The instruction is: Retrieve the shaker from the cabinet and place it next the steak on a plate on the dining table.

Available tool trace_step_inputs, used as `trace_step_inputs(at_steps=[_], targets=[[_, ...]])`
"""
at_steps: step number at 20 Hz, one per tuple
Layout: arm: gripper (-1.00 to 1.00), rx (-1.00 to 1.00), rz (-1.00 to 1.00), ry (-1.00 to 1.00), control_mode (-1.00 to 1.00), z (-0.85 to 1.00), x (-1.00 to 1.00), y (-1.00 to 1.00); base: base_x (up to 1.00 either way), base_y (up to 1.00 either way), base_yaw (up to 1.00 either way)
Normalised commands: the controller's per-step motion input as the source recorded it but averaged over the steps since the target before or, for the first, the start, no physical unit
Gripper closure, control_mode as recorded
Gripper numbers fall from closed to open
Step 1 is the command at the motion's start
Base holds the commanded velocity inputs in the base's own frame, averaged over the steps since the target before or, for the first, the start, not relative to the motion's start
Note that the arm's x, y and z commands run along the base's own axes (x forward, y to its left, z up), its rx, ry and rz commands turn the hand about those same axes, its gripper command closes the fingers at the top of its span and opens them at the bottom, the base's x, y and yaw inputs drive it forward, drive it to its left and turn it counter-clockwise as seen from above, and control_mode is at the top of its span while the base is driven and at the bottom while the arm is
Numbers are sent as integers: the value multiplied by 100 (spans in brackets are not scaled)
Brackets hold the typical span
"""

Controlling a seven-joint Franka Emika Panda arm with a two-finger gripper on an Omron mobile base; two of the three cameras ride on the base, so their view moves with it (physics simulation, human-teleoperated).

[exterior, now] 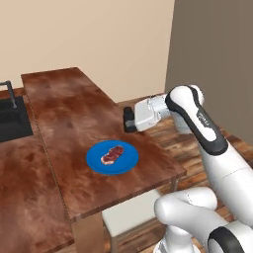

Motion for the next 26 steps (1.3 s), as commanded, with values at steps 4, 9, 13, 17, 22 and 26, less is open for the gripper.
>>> trace_step_inputs(at_steps=[4, 9, 13, 17, 22, 26], targets=[[100, 9, 21, -3, -100, -18, 16, 0, 0, 0, 0], [100, 1, 11, -9, -100, -3, 9, 2, 0, 0, 0], [100, -1, 0, 0, -100, -5, 11, 5, 0, 0, 0], [100, -2, 0, 0, -100, -21, 10, 14, 0, 0, 0], [100, 0, 0, 0, -100, -28, 10, 26, 0, 0, 0], [100, 0, 0, 0, -100, -28, 39, 36, 0, 0, 0]])
